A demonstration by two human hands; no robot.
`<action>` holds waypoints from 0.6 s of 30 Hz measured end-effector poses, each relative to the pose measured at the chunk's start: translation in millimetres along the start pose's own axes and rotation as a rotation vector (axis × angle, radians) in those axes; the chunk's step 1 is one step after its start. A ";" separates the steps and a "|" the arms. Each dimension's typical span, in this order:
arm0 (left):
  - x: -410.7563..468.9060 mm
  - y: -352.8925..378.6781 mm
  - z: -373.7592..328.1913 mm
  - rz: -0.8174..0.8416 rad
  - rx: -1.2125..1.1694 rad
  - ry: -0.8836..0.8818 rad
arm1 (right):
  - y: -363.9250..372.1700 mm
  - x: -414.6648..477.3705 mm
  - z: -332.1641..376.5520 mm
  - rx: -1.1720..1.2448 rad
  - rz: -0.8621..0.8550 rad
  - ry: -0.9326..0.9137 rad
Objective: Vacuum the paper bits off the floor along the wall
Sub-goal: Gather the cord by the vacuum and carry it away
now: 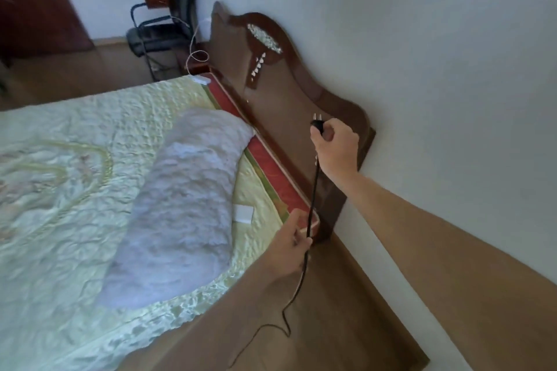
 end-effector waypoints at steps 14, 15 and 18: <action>-137.7 -244.4 24.7 -0.391 -0.222 -0.165 | 134.5 -147.5 269.9 0.266 0.269 -0.280; -153.3 -261.7 29.0 -0.418 -0.234 -0.166 | 141.9 -164.2 289.1 0.285 0.286 -0.291; -200.8 -312.0 43.6 -0.500 -0.273 -0.163 | 165.5 -217.4 344.2 0.318 0.354 -0.327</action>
Point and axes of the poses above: each hand's wrist, its own x-axis towards the middle knuckle, its own y-axis out of the palm, z = x × y, the point moved 1 cm from there along x, towards the middle knuckle, and after that the axes turned 11 degrees about -z, right-handed, at the moved point
